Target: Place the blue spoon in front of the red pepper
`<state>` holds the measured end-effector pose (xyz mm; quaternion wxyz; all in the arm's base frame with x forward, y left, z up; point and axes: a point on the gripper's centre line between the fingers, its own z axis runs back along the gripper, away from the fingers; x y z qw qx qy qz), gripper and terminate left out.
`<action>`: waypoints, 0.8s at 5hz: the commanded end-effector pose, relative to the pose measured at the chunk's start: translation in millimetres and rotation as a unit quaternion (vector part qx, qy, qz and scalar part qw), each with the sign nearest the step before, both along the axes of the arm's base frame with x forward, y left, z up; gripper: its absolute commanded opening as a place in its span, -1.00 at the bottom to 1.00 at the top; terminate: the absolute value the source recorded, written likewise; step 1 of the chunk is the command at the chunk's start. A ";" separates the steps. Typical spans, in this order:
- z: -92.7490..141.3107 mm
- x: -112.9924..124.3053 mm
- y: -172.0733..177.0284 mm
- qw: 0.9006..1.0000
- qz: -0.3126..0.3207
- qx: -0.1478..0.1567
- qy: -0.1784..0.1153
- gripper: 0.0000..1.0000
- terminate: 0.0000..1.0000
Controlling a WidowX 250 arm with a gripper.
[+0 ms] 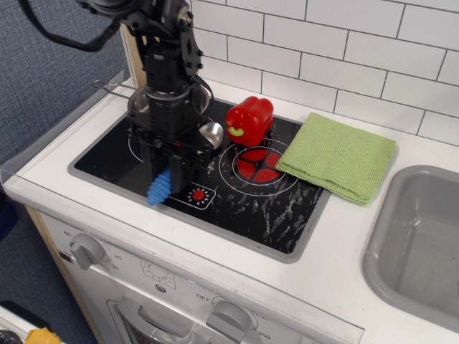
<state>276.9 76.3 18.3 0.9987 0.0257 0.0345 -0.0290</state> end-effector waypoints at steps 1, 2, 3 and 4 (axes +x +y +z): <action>13.5 7.5 0.4 1.000 0.007 0.007 -0.016 1.00 -1.00; 24.2 9.6 -3.2 0.998 -0.011 0.018 -0.054 1.00 -1.00; 41.5 7.9 -7.6 0.995 -0.012 0.008 -0.095 1.00 -1.00; 46.4 9.0 -11.5 0.994 -0.014 0.002 -0.108 1.00 -1.00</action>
